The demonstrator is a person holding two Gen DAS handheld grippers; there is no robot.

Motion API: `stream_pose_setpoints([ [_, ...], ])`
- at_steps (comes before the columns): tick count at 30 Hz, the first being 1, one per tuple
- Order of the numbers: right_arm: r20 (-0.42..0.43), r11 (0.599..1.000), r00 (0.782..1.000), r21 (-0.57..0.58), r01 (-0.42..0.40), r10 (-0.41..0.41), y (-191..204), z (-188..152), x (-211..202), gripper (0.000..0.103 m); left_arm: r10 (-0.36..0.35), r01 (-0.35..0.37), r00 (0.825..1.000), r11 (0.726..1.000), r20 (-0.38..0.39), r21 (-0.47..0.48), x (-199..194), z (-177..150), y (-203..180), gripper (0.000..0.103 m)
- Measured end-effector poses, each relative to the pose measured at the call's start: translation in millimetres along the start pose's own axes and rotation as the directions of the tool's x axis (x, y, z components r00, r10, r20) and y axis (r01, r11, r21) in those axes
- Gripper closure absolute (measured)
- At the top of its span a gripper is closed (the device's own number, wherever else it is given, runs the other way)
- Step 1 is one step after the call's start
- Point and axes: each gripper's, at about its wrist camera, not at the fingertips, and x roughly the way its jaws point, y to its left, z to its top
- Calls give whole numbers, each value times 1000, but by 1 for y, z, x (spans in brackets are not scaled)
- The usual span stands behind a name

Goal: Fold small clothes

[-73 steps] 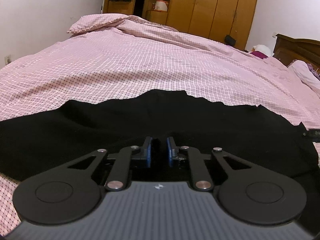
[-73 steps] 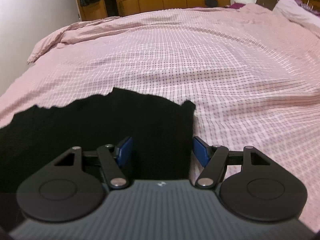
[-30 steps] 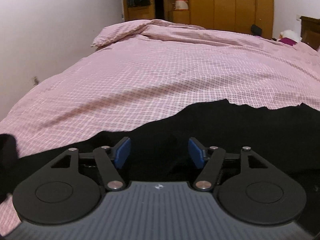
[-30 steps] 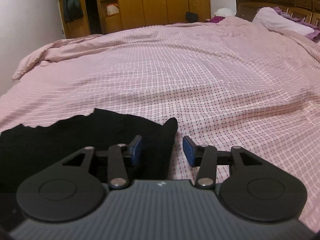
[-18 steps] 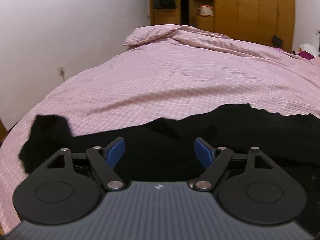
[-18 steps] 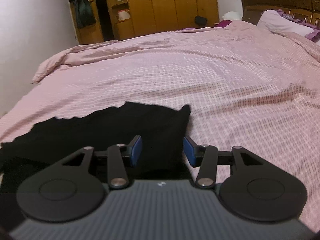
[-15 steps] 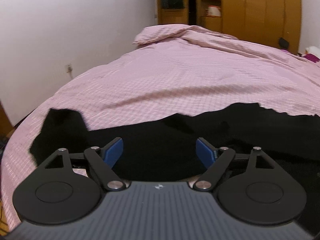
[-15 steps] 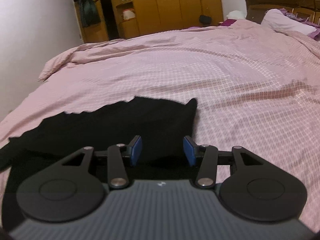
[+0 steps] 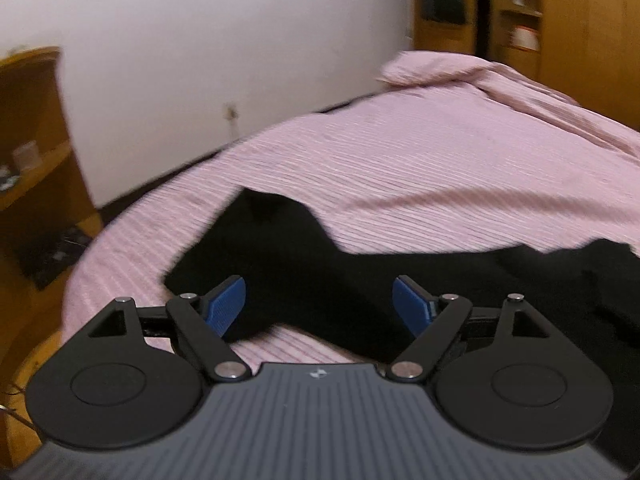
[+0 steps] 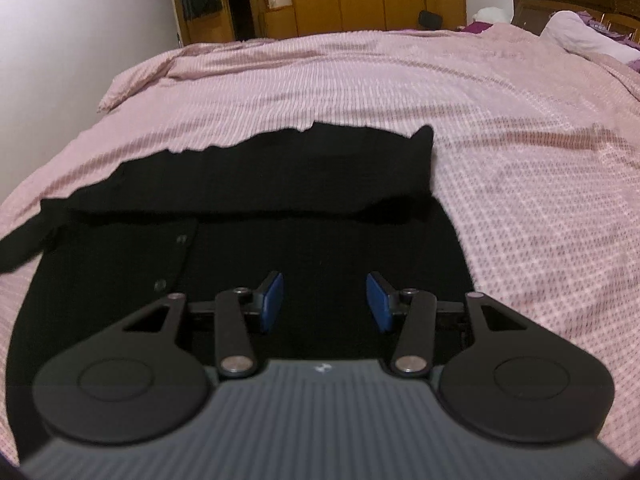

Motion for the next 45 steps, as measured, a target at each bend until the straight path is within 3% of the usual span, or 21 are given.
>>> stream_pose_setpoints([
  [5, -25, 1000, 1000, 18, 6, -5, 5, -6, 5, 55, 85, -85, 996, 996, -1, -4, 21, -3, 25, 18],
  [10, -40, 1000, 999, 20, 22, -22, 11, -8, 10, 55, 72, -73, 997, 997, -35, -27, 51, -4, 44, 23],
  [12, -45, 999, 999, 21, 28, -27, 14, -9, 11, 55, 60, -62, 997, 996, -48, -59, 56, -6, 54, 72],
  [14, -47, 999, 998, 20, 36, -35, 15, -9, 12, 55, 55, -60, 997, 993, -53, -98, 56, -7, 66, 86],
  [16, -46, 999, 998, 13, 45, -45, 17, -9, 12, 55, 71, -75, 997, 989, -38, -127, 51, -6, 83, 87],
  [19, -40, 999, 998, 14, 44, -44, 18, -7, 12, 55, 149, -150, 989, 979, -15, -140, 44, -4, 111, 87],
  [24, -49, 999, 998, 20, 39, -38, 21, -10, 16, 55, 193, -200, 980, 965, -56, -172, 45, 0, 152, 87],
  [28, -56, 999, 998, 10, 36, -35, 24, -12, 18, 55, 92, -111, 989, 978, -113, -178, 41, 2, 167, 87],
  [31, -55, 999, 998, 1, 37, -37, 26, -12, 18, 55, -40, 1, 988, 968, -151, -251, 38, 5, 175, 87],
  [36, -50, 1000, 998, 0, 30, -30, 26, -12, 17, 55, -221, 197, 974, 938, -52, -286, 9, 25, 168, 88],
  [40, -46, 1000, 999, 1, 24, -24, 25, -14, 15, 55, -353, 338, 936, 905, -12, -259, -11, 43, 140, 88],
  [45, -39, 1000, 999, 17, 17, -17, 20, -16, 9, 55, -513, 498, 858, 835, -5, -233, -36, 55, 90, 88],
])
